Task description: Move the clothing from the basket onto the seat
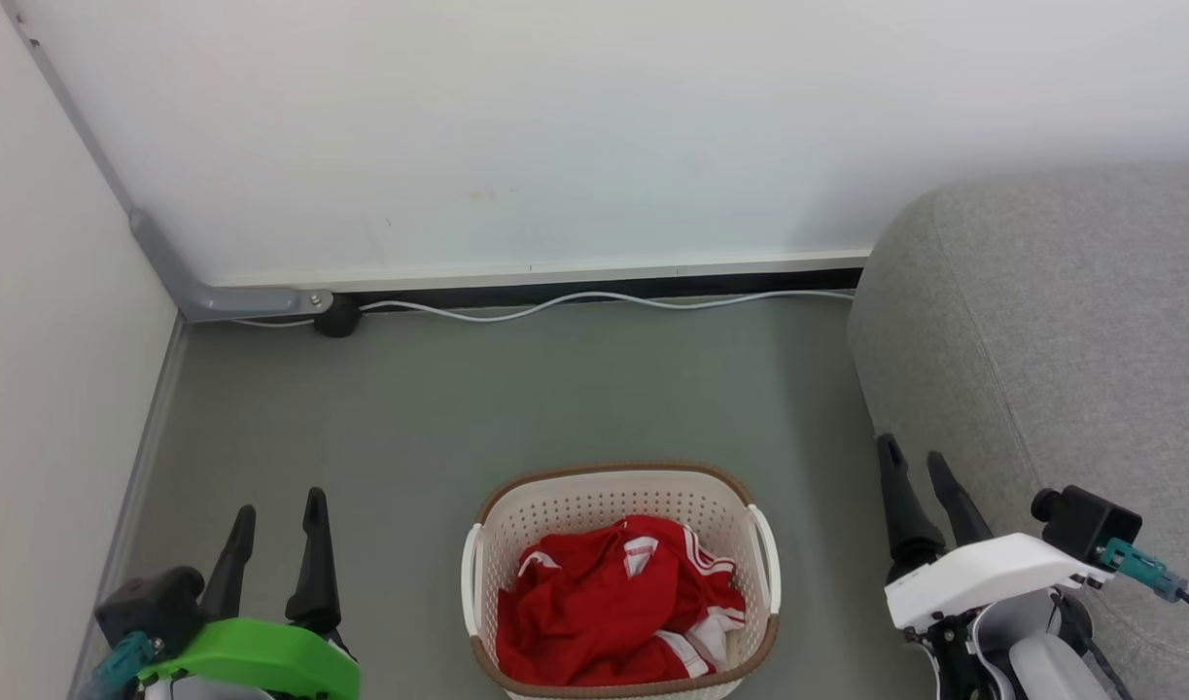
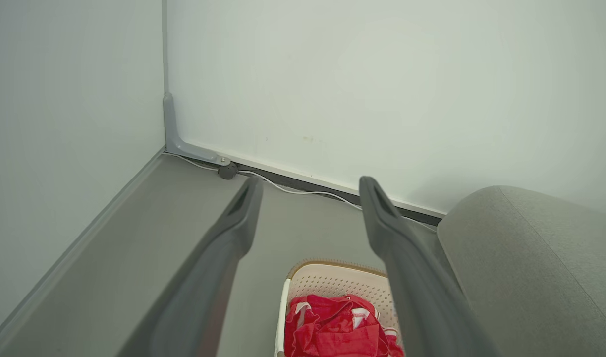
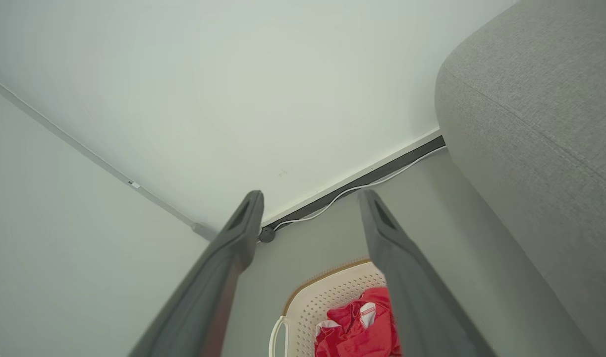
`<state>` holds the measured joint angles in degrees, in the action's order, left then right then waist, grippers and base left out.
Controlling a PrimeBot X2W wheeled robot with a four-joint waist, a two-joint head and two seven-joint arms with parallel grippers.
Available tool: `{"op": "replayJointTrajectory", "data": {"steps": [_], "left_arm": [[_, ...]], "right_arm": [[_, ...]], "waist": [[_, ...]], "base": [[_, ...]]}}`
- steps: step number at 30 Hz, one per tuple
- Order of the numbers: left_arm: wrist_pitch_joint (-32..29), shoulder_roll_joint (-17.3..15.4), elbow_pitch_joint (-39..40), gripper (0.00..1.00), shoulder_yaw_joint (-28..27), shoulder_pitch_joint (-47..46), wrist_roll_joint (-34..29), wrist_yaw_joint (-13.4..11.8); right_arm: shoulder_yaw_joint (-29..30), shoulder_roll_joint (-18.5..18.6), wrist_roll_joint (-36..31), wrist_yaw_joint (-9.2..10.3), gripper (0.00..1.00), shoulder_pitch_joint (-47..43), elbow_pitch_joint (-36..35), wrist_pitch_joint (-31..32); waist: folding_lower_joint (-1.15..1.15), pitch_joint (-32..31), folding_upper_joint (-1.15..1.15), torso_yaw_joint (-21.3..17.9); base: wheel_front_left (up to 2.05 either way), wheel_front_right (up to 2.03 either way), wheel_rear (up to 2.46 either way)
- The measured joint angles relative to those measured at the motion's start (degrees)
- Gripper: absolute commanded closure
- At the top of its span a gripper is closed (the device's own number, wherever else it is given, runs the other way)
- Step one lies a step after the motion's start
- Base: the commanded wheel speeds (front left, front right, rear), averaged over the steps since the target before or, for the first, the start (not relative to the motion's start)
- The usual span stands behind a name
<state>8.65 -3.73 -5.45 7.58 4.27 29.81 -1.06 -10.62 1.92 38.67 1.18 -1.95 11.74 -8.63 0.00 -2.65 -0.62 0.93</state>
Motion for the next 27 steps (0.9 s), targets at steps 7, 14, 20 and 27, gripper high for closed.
{"op": "replayJointTrajectory", "data": {"steps": [7,14,20,27], "left_arm": [[1.33,-0.08,0.66,0.00,0.68,0.88,-4.24,-0.56],[2.72,-0.20,1.54,0.00,1.63,1.83,-9.96,-1.04],[3.91,-0.22,2.09,0.00,2.22,2.54,-14.18,-1.47],[5.23,-0.23,2.16,0.00,2.79,3.48,-18.31,-1.55]], "right_arm": [[-1.66,0.05,-4.11,0.80,0.00,-0.78,0.03,-1.21],[-3.45,0.18,-8.65,1.47,0.00,-0.93,0.04,-2.64],[-4.80,0.37,-12.72,2.07,0.00,-0.94,0.01,-3.64],[-6.43,0.44,-17.78,2.98,0.00,-0.96,-0.22,-5.05]], "waist": [[0.00,-0.28,0.00,0.12],[0.00,-0.46,0.00,0.12],[0.01,-0.57,0.00,0.08],[0.00,-0.67,0.00,0.13]], "base": [[0.00,0.00,0.00],[0.00,0.00,0.00],[0.00,0.00,0.00],[0.00,0.00,0.00]]}}
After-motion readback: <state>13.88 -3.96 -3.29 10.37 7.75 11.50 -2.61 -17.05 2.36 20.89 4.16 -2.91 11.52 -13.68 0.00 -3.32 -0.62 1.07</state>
